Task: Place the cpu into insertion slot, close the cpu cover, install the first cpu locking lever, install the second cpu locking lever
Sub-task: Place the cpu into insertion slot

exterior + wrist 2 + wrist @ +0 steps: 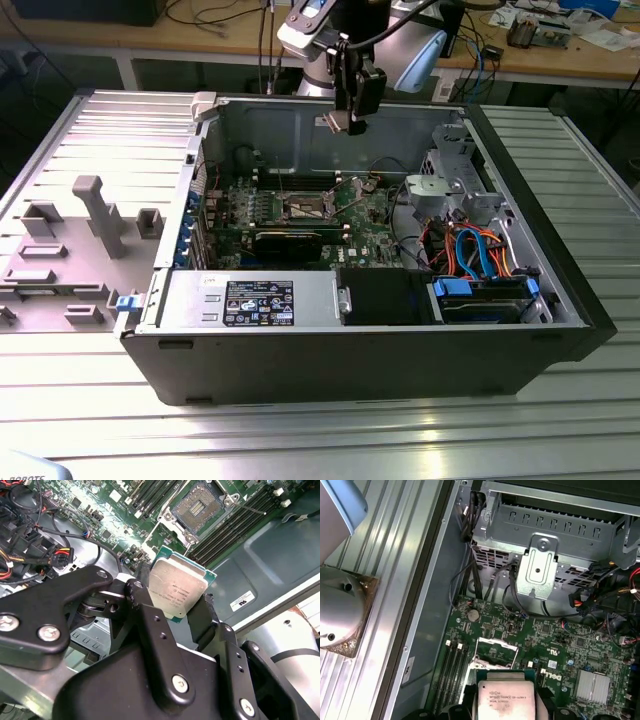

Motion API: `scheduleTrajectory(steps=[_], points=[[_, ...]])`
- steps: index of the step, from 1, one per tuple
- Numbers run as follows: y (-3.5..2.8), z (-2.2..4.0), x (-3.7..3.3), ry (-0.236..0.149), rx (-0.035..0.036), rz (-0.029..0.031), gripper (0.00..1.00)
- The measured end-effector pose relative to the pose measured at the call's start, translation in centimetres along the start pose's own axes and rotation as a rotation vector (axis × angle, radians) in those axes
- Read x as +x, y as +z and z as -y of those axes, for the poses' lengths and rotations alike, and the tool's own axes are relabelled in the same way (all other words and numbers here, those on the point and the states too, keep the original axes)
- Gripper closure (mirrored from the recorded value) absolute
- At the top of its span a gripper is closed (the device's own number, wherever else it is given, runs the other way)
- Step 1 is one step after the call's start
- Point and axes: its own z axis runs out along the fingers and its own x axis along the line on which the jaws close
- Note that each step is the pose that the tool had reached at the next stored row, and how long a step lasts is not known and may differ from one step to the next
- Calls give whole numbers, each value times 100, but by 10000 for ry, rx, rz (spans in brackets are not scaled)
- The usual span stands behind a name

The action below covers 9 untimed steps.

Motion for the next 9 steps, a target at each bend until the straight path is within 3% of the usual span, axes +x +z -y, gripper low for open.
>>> scheduleTrajectory(steps=[9], points=[[0, 0, 0, 448, -8, 40, 46]])
